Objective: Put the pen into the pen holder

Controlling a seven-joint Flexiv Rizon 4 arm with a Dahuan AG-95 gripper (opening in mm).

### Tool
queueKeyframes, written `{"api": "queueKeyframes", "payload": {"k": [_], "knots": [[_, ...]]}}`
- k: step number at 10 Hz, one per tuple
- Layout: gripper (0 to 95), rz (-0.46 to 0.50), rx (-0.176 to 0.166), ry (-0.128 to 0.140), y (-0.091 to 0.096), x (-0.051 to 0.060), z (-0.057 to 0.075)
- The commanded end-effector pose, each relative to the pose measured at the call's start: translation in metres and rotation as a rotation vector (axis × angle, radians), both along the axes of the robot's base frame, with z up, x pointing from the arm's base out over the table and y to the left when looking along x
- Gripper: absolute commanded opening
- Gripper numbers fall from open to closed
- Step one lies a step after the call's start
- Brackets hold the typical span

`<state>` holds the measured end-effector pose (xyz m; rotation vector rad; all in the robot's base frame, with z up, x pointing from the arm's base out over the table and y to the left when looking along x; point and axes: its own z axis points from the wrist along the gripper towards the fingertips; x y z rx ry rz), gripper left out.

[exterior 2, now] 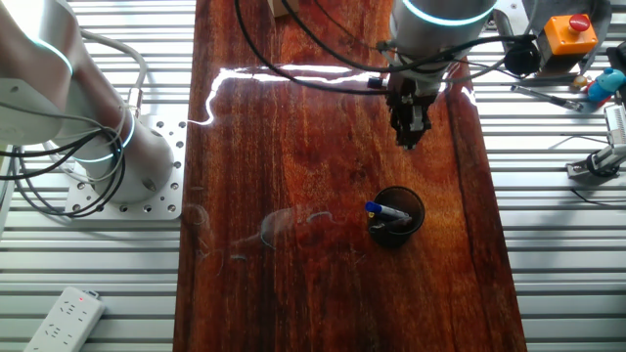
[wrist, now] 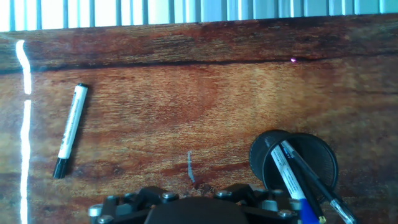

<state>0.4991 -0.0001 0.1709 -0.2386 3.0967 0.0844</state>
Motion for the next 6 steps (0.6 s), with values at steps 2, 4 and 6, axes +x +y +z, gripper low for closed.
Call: {"api": "queueKeyframes", "payload": {"k": [2,4,6], "knots": [[0.0,0.008,0.003,-0.002,0.0001,0.0009,-0.0008],[0.0,0.004,0.002,-0.002,0.0001,0.0009,-0.0008],[0.0,0.001,0.003,-0.002,0.0001,0.0009,-0.0007]]}}
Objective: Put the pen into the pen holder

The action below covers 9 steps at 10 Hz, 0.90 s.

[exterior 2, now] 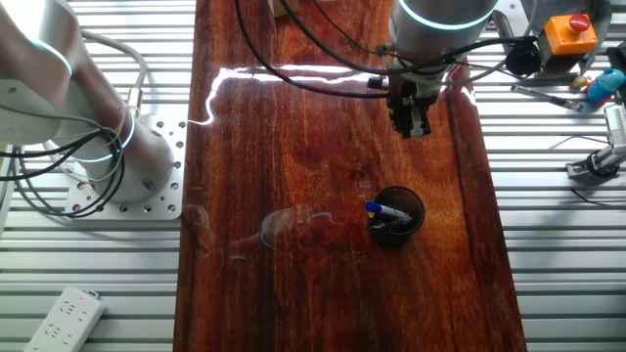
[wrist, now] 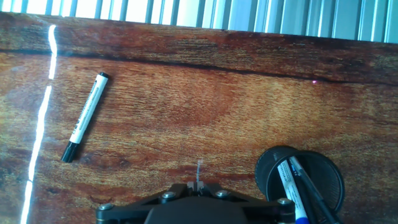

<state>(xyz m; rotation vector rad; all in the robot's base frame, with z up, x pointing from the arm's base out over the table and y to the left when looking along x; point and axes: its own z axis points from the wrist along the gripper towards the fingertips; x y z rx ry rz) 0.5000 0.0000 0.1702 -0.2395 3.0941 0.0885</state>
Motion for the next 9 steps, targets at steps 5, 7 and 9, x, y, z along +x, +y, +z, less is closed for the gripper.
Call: {"api": "queueKeyframes", "payload": {"k": [5,7,9], "knots": [[0.0,-0.004,0.0,0.001,0.0,-0.0001,0.0],[0.0,-0.007,0.002,0.0,0.0,-0.0001,0.0],[19.0,-0.012,0.006,-0.001,0.0001,0.0,0.0001]]}}
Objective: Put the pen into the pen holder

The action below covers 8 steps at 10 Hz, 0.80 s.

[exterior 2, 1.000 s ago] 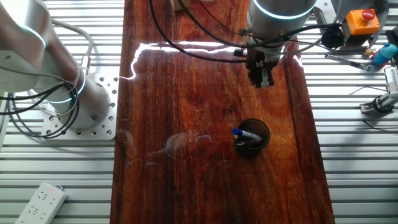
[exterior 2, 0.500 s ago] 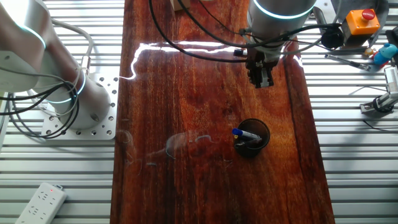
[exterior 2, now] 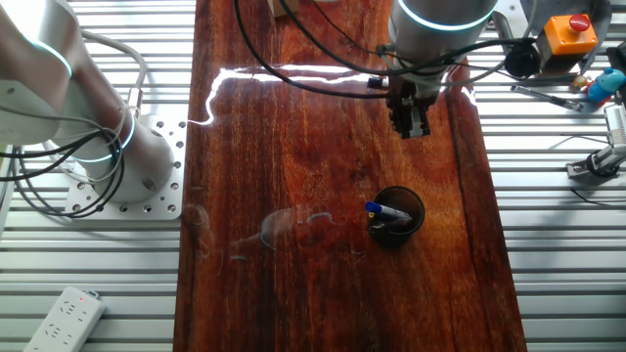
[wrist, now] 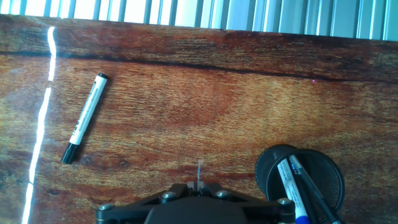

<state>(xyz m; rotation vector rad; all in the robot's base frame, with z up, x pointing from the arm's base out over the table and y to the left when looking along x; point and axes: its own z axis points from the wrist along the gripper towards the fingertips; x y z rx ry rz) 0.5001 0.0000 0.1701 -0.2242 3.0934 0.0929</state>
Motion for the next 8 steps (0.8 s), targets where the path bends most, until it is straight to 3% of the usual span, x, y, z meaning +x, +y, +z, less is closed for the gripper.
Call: {"api": "queueKeyframes", "payload": {"k": [1,4,8], "knots": [[19.0,-0.01,0.007,0.0,0.0,0.001,0.0],[19.0,-0.016,0.011,0.0,0.002,0.002,0.001],[19.0,-0.041,0.007,0.009,0.014,0.025,0.008]]}}
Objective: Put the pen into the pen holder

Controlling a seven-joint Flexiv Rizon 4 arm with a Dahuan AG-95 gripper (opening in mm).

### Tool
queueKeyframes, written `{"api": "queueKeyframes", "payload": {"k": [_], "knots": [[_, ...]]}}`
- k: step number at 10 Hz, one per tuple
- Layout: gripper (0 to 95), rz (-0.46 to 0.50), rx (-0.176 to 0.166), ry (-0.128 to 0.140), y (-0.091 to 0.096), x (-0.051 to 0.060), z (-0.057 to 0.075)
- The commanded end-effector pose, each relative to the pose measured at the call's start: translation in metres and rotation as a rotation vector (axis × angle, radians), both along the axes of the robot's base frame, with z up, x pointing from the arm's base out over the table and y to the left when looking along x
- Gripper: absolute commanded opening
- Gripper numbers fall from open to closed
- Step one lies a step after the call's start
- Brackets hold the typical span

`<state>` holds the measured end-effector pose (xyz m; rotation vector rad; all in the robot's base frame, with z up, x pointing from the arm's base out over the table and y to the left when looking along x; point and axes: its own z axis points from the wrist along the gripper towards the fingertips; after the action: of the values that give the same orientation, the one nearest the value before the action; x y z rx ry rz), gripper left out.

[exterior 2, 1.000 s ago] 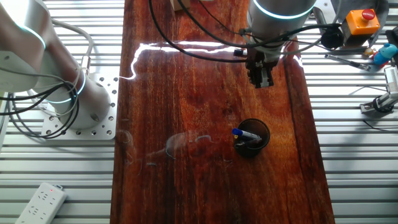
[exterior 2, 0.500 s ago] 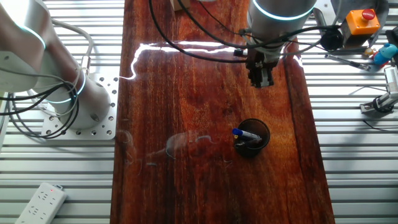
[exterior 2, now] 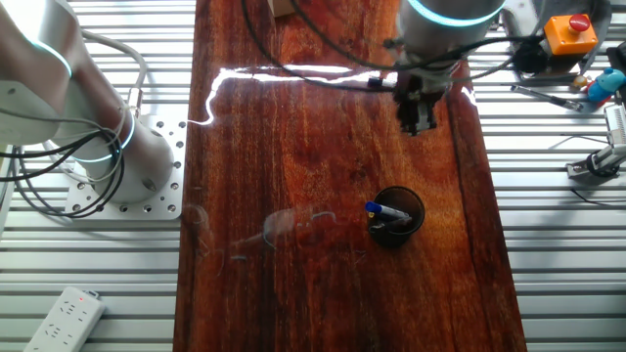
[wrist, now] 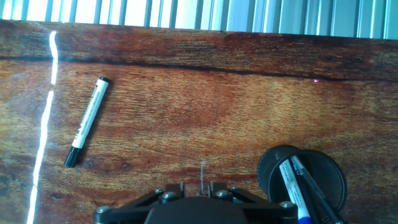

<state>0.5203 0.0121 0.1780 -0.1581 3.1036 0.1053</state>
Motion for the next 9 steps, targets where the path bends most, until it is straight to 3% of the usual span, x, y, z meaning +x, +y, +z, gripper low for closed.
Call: {"api": "queueKeyframes", "payload": {"k": [1,4,9], "knots": [[19.0,0.0,-0.001,0.001,0.006,0.012,-0.002],[19.0,-0.014,0.004,0.0,0.021,0.031,-0.01],[19.0,-0.019,0.01,0.015,0.042,0.048,-0.026]]}}
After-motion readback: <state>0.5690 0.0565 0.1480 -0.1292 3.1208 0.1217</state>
